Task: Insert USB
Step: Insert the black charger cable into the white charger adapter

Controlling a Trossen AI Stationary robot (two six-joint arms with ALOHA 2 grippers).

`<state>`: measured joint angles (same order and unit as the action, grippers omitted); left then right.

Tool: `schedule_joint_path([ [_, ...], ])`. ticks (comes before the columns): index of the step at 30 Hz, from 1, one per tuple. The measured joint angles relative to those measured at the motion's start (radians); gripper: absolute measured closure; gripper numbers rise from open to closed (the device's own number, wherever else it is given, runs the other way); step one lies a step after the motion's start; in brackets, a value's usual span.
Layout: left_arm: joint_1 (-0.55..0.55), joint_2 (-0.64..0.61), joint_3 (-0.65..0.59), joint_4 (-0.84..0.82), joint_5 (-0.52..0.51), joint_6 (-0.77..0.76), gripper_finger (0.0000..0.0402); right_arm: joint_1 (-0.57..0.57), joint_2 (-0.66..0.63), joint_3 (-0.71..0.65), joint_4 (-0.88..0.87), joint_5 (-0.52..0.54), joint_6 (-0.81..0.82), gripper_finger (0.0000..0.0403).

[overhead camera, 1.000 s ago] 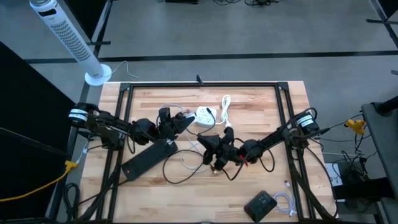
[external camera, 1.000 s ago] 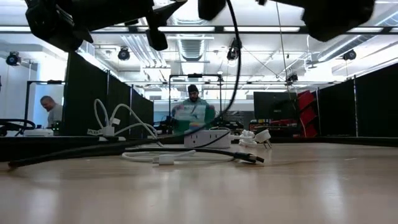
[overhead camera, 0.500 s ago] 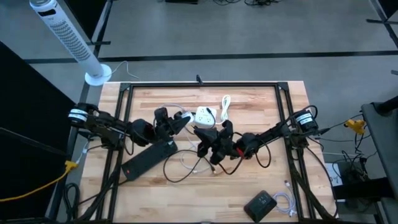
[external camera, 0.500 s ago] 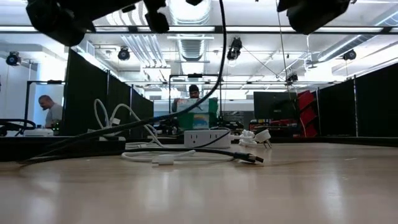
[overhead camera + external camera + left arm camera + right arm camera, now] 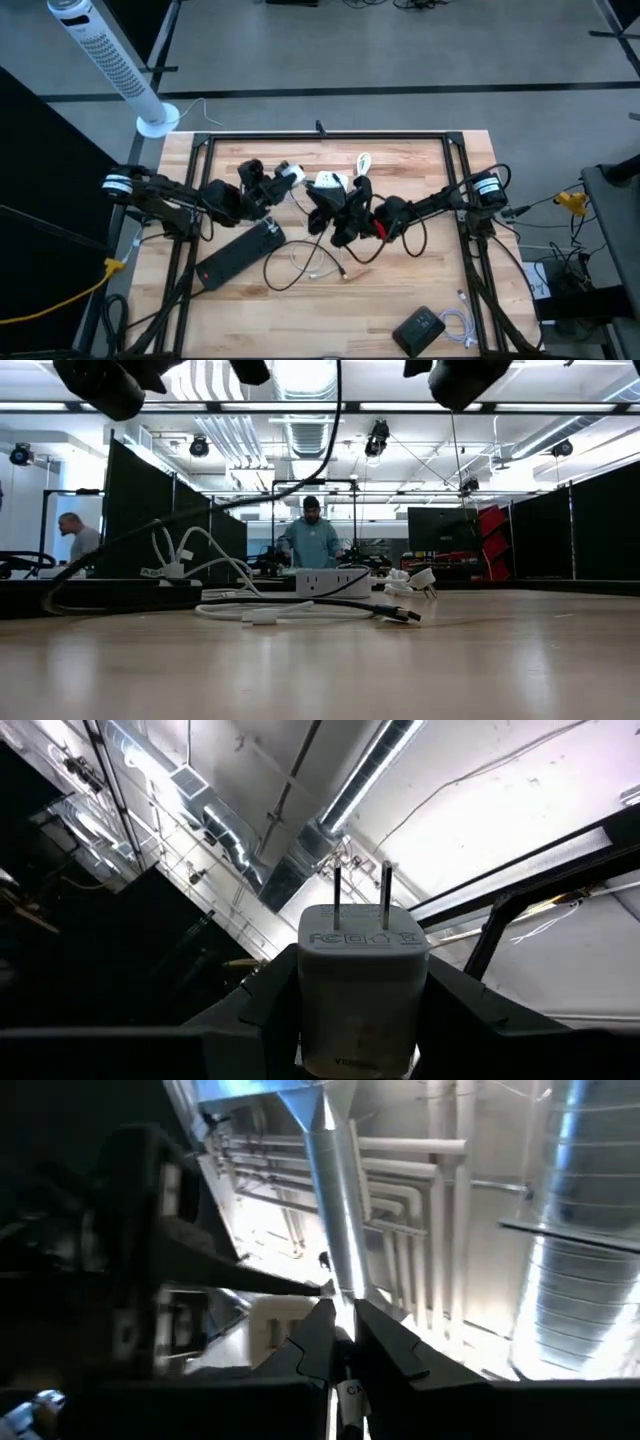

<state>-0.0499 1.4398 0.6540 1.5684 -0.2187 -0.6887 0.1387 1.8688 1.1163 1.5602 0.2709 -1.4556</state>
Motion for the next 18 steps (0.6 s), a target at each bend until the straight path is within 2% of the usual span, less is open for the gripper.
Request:
schedule_joint_path([
  [6,0.092,-0.054,-0.050,0.000,0.007,-0.041,0.0258,-0.056,-0.001,0.037,-0.052,-0.024,0.048,0.0388],
  [15,0.227,-0.064,-0.051,-0.001,0.130,-0.153,0.0258,-0.144,-0.001,0.079,-0.114,-0.134,0.159,0.0388],
  [18,0.277,-0.062,-0.051,0.000,0.134,-0.181,0.0258,-0.179,-0.001,0.093,-0.161,-0.191,0.201,0.0388],
])
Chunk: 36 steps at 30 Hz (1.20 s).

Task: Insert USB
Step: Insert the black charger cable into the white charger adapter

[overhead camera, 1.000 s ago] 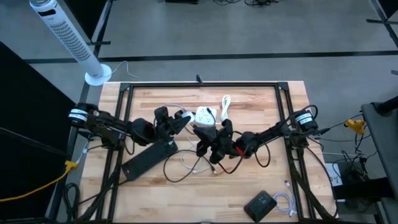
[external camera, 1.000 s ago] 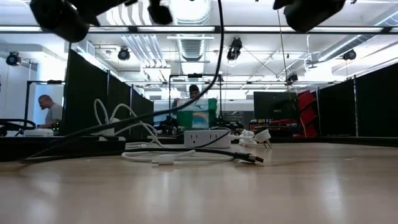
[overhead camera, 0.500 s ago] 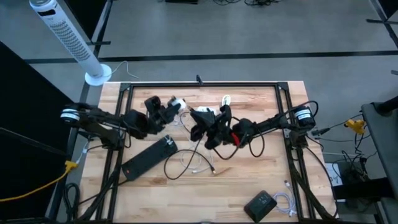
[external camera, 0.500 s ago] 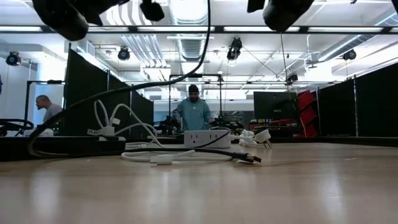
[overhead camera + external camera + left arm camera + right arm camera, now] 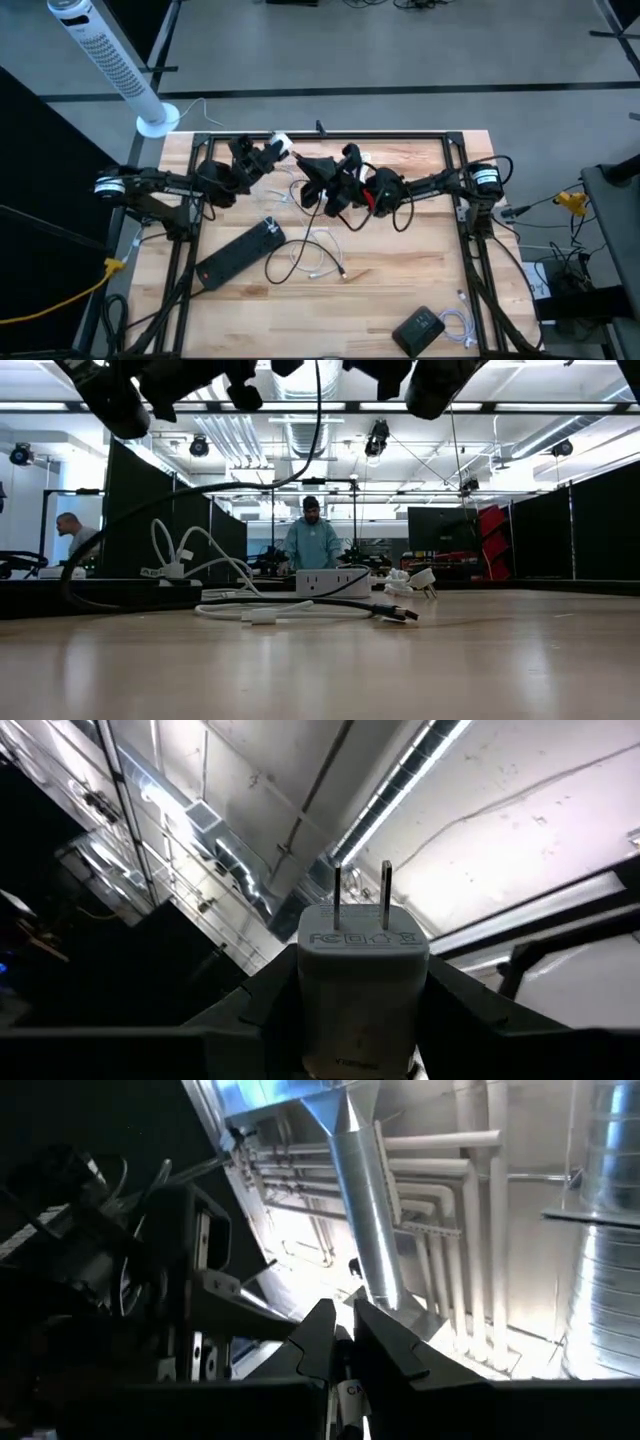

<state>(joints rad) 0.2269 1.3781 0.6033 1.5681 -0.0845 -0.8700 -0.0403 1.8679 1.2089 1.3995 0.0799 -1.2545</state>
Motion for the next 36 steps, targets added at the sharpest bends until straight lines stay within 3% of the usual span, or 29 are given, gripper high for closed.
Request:
schedule_joint_path([
  [10,0.105,0.011,0.050,-0.003,0.006,-0.026,0.0258,-0.082,0.000,0.037,-0.038,-0.029,-0.015,0.0388],
  [23,0.212,0.097,0.144,-0.027,0.129,-0.125,0.0258,-0.180,0.000,0.081,-0.112,-0.101,0.078,0.0388],
  [36,0.241,0.143,0.165,0.000,0.148,-0.185,0.0258,-0.209,0.000,0.079,-0.116,-0.117,0.102,0.0388],
])
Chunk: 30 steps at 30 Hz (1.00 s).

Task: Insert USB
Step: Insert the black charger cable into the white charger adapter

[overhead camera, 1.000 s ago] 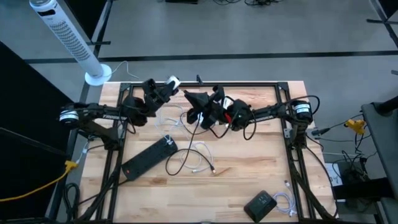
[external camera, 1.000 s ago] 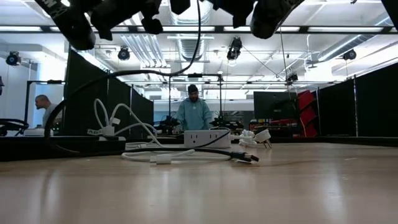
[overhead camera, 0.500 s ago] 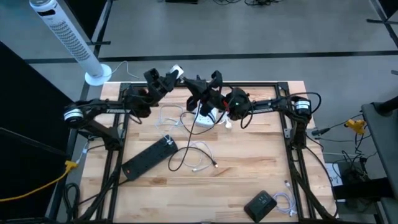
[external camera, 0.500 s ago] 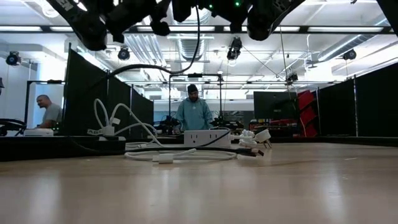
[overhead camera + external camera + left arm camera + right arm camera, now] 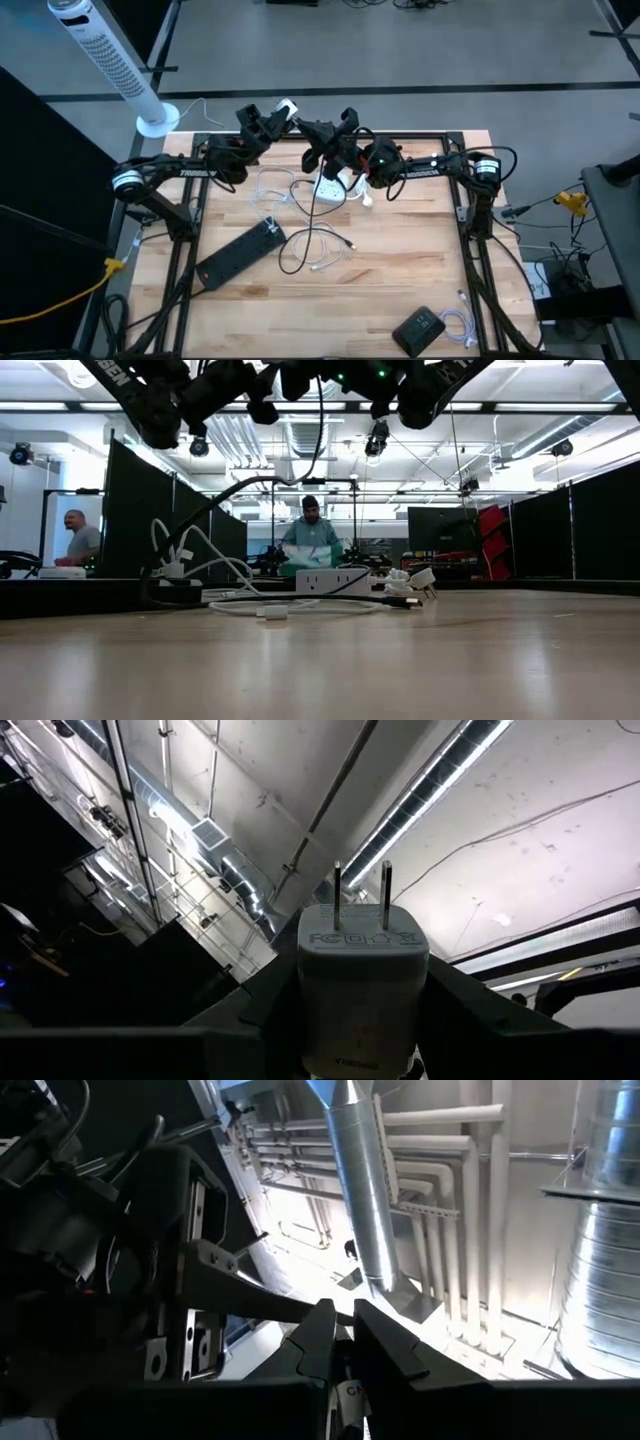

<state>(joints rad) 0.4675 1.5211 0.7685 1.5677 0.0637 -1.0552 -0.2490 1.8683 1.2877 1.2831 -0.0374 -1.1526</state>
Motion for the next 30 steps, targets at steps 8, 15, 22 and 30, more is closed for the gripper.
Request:
schedule_joint_path([
  [8,0.000,0.000,0.005,0.001,-0.001,-0.001,0.0258,-0.007,0.000,0.000,-0.013,0.011,-0.010,0.0388],
  [15,-0.001,0.000,0.017,0.001,0.006,-0.001,0.0258,-0.011,0.000,0.000,-0.016,0.022,-0.010,0.0388],
  [22,-0.002,0.000,0.017,0.002,0.005,-0.001,0.0258,-0.012,0.000,0.010,-0.023,0.022,-0.010,0.0388],
  [30,-0.008,-0.002,0.021,0.003,-0.022,0.013,0.0258,-0.017,-0.002,0.054,-0.112,0.009,-0.003,0.0388],
])
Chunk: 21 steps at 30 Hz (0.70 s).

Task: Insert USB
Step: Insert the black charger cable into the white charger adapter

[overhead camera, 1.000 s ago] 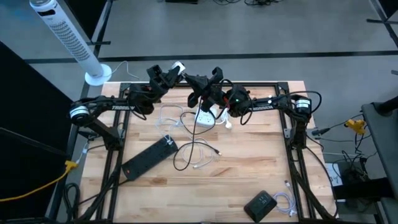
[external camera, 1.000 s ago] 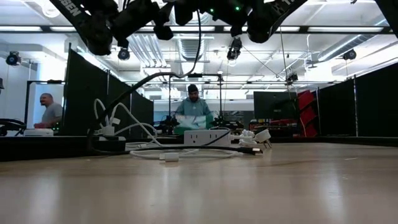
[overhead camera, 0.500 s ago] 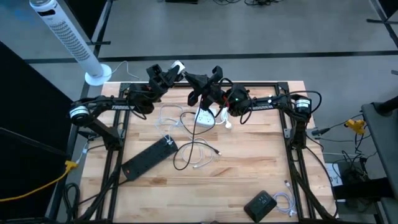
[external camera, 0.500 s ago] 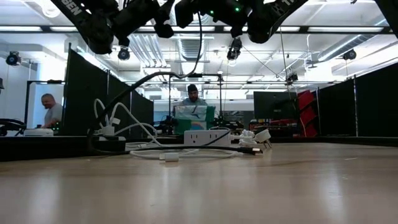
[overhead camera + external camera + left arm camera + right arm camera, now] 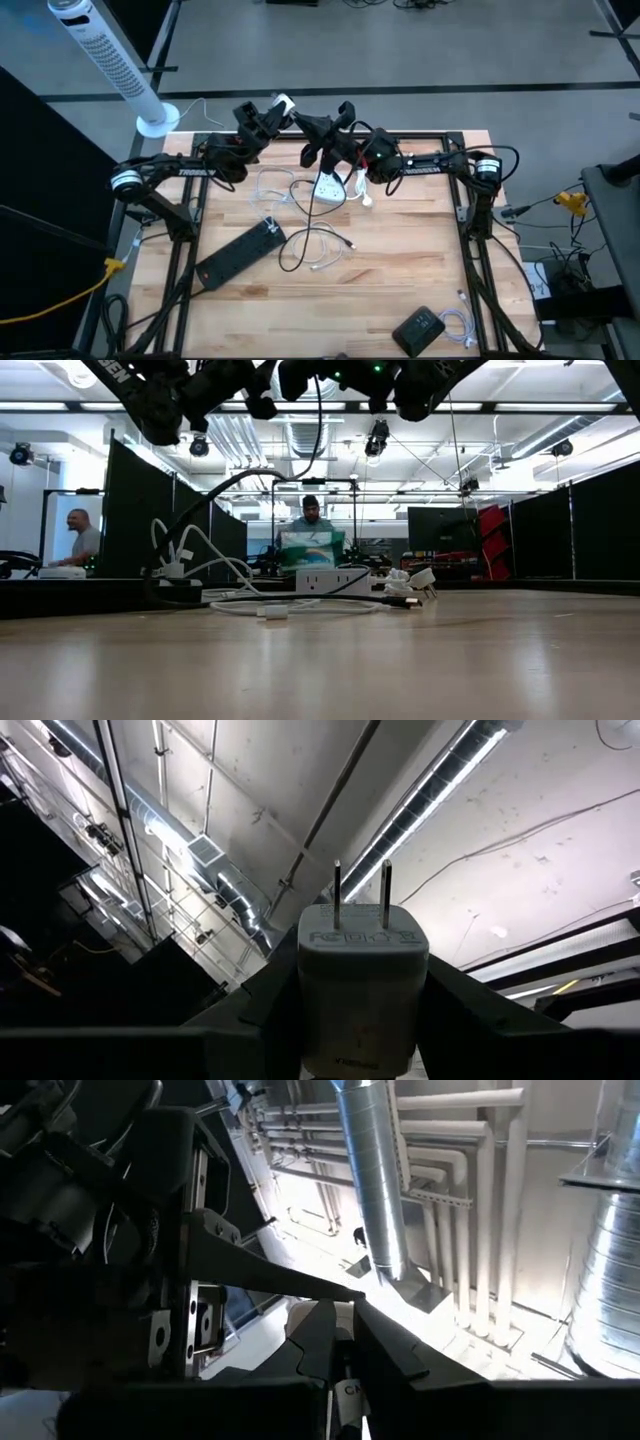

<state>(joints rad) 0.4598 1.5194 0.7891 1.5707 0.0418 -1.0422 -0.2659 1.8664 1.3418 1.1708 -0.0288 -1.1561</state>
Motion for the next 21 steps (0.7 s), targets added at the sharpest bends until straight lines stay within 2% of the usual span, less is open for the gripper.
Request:
schedule_joint_path([
  [21,-0.017,-0.001,0.000,0.001,0.025,0.024,0.0258,-0.005,0.000,0.008,-0.022,-0.037,0.073,0.0388],
])
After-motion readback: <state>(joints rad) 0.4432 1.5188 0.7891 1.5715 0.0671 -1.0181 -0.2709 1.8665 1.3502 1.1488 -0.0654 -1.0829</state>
